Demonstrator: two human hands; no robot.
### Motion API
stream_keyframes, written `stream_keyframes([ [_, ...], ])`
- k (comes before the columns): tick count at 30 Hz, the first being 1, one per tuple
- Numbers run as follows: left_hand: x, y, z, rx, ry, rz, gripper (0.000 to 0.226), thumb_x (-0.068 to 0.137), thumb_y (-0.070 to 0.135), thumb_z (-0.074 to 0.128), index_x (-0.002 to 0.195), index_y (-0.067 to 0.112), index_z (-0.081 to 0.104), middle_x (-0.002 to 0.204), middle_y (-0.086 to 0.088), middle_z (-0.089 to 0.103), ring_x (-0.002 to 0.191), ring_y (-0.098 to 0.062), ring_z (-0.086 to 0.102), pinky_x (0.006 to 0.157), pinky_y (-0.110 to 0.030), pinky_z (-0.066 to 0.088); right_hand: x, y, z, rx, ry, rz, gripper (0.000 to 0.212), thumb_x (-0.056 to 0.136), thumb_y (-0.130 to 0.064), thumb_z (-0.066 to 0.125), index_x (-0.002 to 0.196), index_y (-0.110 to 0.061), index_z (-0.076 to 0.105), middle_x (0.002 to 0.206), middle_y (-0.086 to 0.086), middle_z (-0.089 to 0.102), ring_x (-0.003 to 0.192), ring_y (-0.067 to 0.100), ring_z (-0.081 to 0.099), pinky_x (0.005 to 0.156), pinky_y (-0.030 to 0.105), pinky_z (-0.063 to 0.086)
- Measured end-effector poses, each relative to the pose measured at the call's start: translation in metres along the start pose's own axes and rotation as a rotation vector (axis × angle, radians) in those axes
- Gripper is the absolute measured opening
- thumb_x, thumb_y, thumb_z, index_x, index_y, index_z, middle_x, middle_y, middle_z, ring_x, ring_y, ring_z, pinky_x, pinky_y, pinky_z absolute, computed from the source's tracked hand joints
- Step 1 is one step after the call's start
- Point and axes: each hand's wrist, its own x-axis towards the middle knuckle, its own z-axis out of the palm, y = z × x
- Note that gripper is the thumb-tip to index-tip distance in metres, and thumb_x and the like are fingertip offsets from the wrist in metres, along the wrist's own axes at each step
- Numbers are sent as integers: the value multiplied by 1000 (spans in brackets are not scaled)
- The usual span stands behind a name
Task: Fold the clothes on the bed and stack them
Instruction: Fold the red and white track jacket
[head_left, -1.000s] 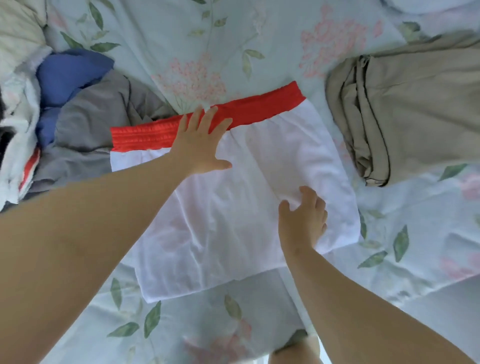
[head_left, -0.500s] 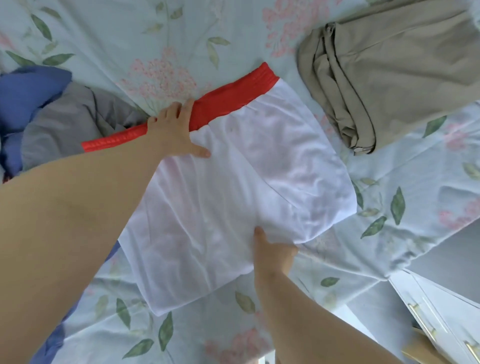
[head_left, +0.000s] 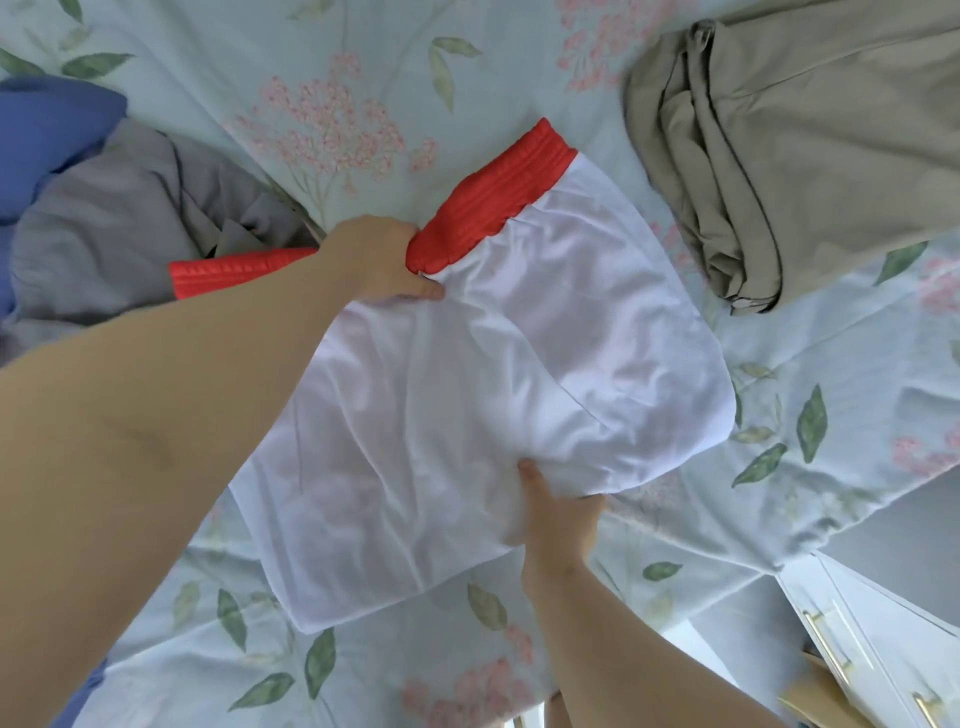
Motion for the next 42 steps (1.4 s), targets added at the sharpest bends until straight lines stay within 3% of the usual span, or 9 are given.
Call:
stream_keyframes([
  [5, -10, 2, -1, -82, -21, 9, 48, 75, 39, 75, 111, 13, 56, 103, -7, 63, 97, -31, 58, 83, -34, 43, 1, 10, 1, 135, -96, -34, 69, 71, -14, 81, 130, -21, 45, 117, 0, 65, 106, 21, 63, 97, 47, 49],
  [12, -32, 1, -5, -265, -216, -100, 35, 77, 31, 75, 99, 9, 59, 84, -7, 64, 72, -24, 58, 63, -27, 44, 7, 4, -27, 128, -346, 33, 39, 79, 4, 69, 115, -7, 59, 103, 10, 71, 91, 25, 70, 80, 39, 57],
  [15, -56, -13, -10, -534, -207, -118, 27, 77, 23, 77, 101, 16, 68, 97, -3, 71, 89, -25, 65, 86, -35, 51, 1, -8, -36, 133, -425, 41, 33, 79, 3, 69, 110, -7, 62, 103, 12, 71, 93, 28, 69, 86, 44, 55],
  [19, -98, -22, -28, -1022, -208, -219, 31, 71, 10, 79, 98, 20, 68, 102, -3, 72, 94, -24, 68, 79, -33, 57, -12, -43, -50, 150, -547, -11, 27, 81, -1, 67, 105, -12, 64, 98, 6, 74, 91, 25, 70, 81, 41, 56],
  [23, -136, -24, -48, -1326, -73, -184, 57, 40, 16, 91, 93, 19, 69, 87, 2, 75, 80, -16, 71, 60, -26, 57, -22, -100, -65, 158, -619, -63, 27, 81, -13, 67, 107, -18, 64, 96, 2, 74, 92, 25, 67, 78, 45, 55],
  [28, -166, 4, -75, -1508, 316, -123, 19, 79, 7, 69, 94, 18, 66, 81, 6, 75, 75, -11, 71, 60, -23, 55, -46, -188, -71, 70, -685, -290, 23, 85, -28, 61, 106, -21, 64, 99, -1, 70, 92, 21, 65, 69, 38, 58],
  [34, -198, 44, -96, -1640, 727, -25, 17, 84, 14, 69, 100, 20, 64, 95, 4, 73, 90, -14, 70, 72, -29, 56, -77, -263, -81, 74, -662, -563, 39, 85, -39, 63, 119, -21, 61, 113, 0, 68, 100, 21, 65, 70, 34, 55],
  [38, -225, 45, -57, -1755, 663, -64, 60, 60, 55, 80, 106, 20, 62, 101, 8, 73, 99, -10, 67, 79, -25, 54, -81, -259, -92, 33, -693, -612, 24, 92, -43, 53, 106, -29, 64, 107, -8, 69, 92, 14, 68, 70, 33, 56],
  [42, -240, 46, 30, -1878, 467, -287, 51, 92, 58, 40, 128, 24, 54, 127, 0, 62, 116, -13, 59, 103, -33, 43, -39, -200, -104, -239, -529, -520, 23, 93, -39, 54, 107, -22, 59, 102, -5, 65, 101, 23, 61, 84, 40, 52],
])
